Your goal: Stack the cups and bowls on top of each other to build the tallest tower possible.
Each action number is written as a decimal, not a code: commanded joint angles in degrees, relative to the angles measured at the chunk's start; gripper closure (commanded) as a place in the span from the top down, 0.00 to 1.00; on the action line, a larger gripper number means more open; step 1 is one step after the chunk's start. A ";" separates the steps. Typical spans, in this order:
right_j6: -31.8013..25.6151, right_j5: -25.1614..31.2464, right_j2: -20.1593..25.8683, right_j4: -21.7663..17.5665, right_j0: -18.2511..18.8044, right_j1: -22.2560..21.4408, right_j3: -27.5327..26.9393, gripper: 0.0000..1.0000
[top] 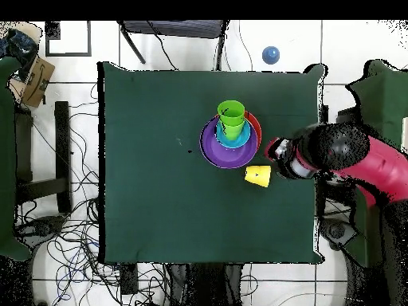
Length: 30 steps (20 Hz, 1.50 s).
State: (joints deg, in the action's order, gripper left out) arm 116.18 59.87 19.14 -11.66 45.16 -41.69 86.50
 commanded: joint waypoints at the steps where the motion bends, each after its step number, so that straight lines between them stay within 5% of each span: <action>1: -16.44 -9.09 5.13 -6.79 3.83 2.50 8.09 1.00; 15: -18.47 -12.74 11.04 -10.99 9.67 11.51 3.77 1.00; 30: -15.67 -12.14 14.91 -14.00 11.55 13.41 3.79 1.00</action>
State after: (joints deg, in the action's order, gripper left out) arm 116.14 50.22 29.72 -21.24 56.91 -30.50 89.20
